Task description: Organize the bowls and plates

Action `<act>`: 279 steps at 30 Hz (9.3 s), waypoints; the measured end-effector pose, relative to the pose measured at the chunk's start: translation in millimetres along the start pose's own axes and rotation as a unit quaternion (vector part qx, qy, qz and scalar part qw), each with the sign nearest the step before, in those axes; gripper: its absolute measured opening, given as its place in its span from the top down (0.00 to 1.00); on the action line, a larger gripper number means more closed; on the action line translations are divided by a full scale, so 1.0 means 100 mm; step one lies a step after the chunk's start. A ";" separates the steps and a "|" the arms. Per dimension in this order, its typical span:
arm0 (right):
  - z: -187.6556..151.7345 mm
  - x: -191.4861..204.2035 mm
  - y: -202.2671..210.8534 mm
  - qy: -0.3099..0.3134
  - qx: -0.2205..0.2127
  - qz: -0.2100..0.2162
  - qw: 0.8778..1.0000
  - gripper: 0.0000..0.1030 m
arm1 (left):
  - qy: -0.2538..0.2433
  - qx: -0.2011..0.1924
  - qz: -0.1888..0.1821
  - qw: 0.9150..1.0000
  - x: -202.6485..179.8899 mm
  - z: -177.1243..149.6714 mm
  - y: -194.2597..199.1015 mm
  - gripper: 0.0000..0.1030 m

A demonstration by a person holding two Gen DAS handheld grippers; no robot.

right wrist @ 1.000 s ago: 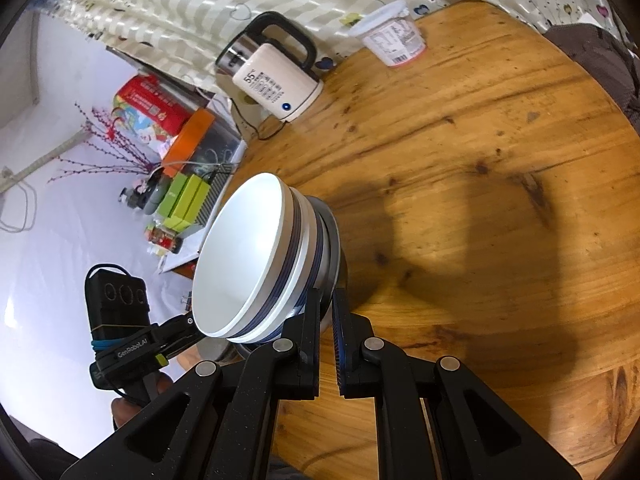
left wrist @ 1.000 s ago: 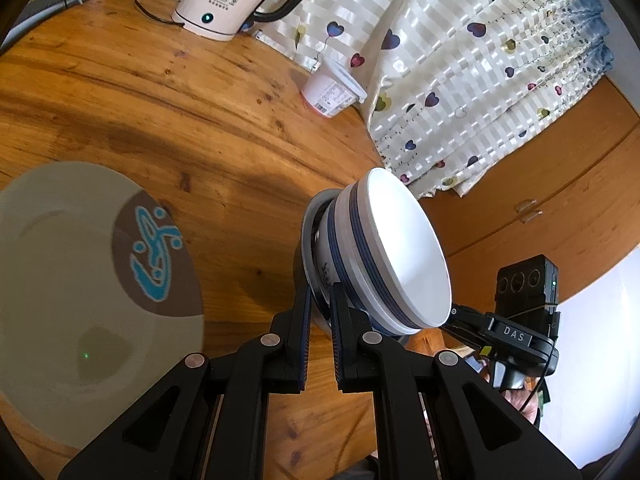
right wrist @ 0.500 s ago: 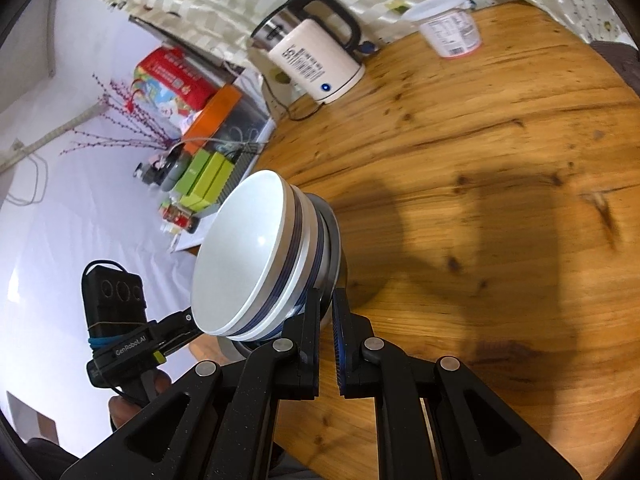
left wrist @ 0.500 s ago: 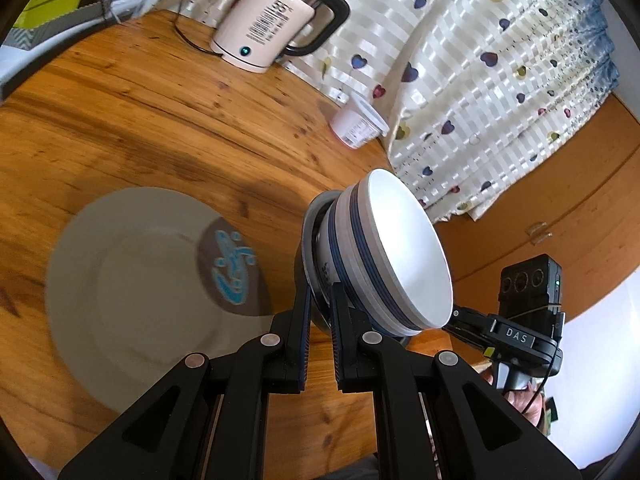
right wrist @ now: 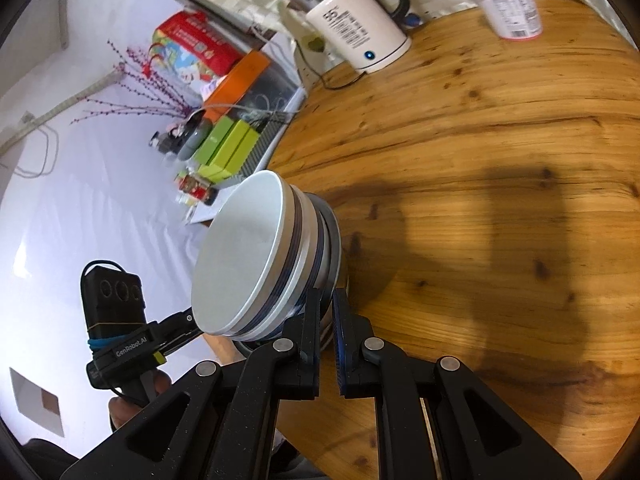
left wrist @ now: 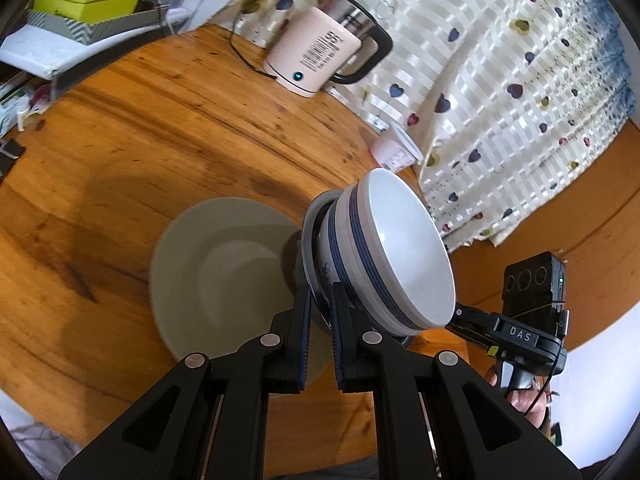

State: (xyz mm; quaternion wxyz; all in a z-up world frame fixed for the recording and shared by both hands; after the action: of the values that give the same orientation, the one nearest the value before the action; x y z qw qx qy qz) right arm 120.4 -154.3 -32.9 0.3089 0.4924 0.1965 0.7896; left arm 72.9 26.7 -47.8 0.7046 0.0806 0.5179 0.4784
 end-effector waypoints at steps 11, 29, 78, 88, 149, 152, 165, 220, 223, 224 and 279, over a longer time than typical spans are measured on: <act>0.01 0.16 -0.29 0.012 0.028 0.007 1.000 0.93 | 0.020 -0.012 0.020 1.000 0.25 0.00 0.14 0.92; -0.04 0.24 -0.56 0.019 0.055 0.005 0.998 0.93 | 0.042 -0.016 0.033 0.998 0.48 -0.03 0.21 0.92; -0.51 0.66 -0.13 0.178 0.006 -0.123 0.976 0.50 | -0.091 -0.069 0.165 0.980 0.10 -0.45 0.45 0.89; -0.73 0.79 -0.21 0.237 0.005 -0.163 0.958 0.50 | -0.115 -0.060 0.216 0.968 0.08 -0.58 0.38 0.89; -0.82 0.74 -0.32 0.258 0.010 -0.180 0.949 0.38 | -0.122 -0.048 0.259 0.957 0.12 -0.63 0.24 0.89; -0.83 0.71 -0.34 0.256 0.011 -0.179 0.950 0.38 | -0.122 -0.047 0.259 0.957 0.12 -0.63 0.23 0.89; -0.83 0.69 -0.33 0.253 0.010 -0.180 0.951 0.37 | -0.122 -0.047 0.258 0.957 0.11 -0.64 0.23 0.89; -0.86 0.73 -0.36 0.250 0.014 -0.178 0.952 0.37 | -0.125 -0.043 0.261 0.956 0.12 -0.64 0.20 0.89; -0.86 0.73 -0.36 0.250 0.014 -0.178 0.952 0.37 | -0.125 -0.043 0.261 0.956 0.12 -0.64 0.20 0.89; -0.87 0.73 -0.36 0.250 0.015 -0.178 0.952 0.37 | -0.125 -0.043 0.262 0.956 0.12 -0.65 0.20 0.89; -0.85 0.72 -0.36 0.249 0.016 -0.177 0.952 0.36 | -0.128 -0.036 0.266 0.955 0.15 -0.67 0.16 0.89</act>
State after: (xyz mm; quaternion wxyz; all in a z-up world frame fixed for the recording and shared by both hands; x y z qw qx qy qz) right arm 30.8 -79.5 -44.7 0.3774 0.2427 0.3635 0.8164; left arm 9.3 21.2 -77.6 0.6148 0.2502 0.3658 0.6524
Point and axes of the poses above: each gripper's, at about its wrist camera, not at the fingertips, and y roughly against the way its jaws point, x to its left, z to its top, the point moved 7 cm from there along -y, roughly the way its jaws point, and after that the axes turned 2 degrees about y, right-handed, at the moved point
